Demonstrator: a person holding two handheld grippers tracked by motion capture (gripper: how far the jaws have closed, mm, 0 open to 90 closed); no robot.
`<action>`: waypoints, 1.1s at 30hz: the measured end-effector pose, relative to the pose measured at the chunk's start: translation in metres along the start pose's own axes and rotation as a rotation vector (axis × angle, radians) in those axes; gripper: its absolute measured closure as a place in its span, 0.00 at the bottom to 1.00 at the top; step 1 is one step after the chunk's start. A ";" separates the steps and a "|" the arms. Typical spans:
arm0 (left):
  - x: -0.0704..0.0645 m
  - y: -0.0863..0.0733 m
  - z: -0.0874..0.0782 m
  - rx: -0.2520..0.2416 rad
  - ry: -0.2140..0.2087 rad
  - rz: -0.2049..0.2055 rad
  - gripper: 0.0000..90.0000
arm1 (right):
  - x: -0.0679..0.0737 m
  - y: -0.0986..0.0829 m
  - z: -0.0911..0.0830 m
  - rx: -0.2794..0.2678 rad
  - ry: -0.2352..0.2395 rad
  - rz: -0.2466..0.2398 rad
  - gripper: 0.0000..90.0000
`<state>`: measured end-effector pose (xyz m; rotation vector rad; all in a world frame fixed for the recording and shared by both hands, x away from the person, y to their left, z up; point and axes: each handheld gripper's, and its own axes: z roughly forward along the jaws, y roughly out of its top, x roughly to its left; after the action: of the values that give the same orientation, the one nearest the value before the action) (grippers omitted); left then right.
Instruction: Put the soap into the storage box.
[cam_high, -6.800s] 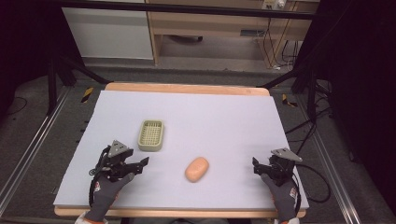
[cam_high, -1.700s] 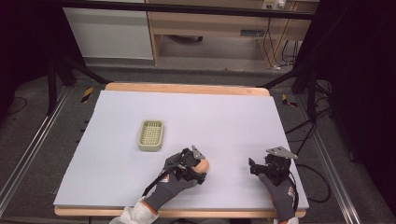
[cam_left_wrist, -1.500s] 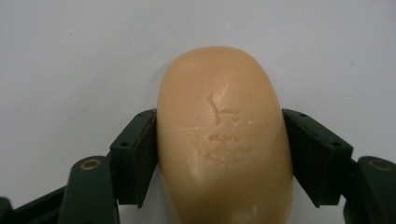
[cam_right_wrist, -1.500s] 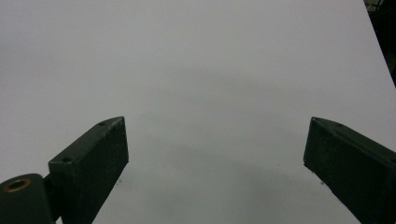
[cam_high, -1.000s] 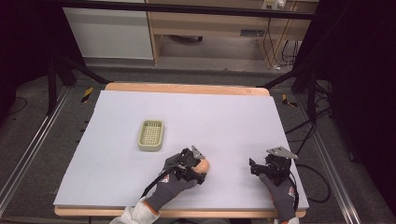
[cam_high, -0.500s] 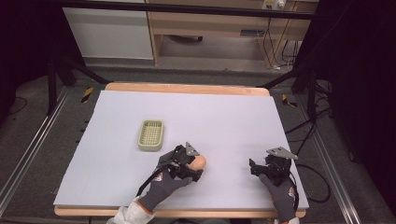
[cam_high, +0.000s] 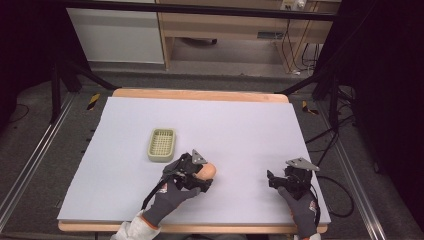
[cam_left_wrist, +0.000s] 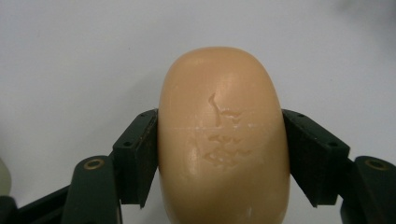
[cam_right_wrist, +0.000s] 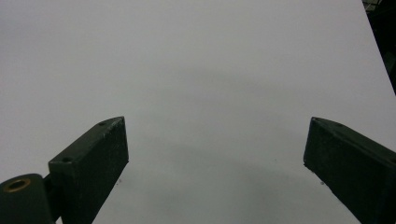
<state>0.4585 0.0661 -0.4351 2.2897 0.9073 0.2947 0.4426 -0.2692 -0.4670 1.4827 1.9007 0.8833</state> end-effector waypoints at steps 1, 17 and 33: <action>0.003 0.000 -0.003 -0.002 0.001 -0.003 0.35 | 0.000 0.000 0.000 0.000 0.000 0.000 0.08; 0.025 0.000 -0.023 -0.038 0.043 -0.043 0.35 | 0.000 0.000 0.000 -0.001 0.001 0.002 0.08; 0.049 -0.002 -0.040 -0.073 0.079 -0.101 0.35 | -0.001 0.000 0.000 -0.002 0.000 -0.001 0.08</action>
<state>0.4769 0.1202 -0.4073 2.1703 1.0321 0.3702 0.4425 -0.2699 -0.4669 1.4804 1.8995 0.8851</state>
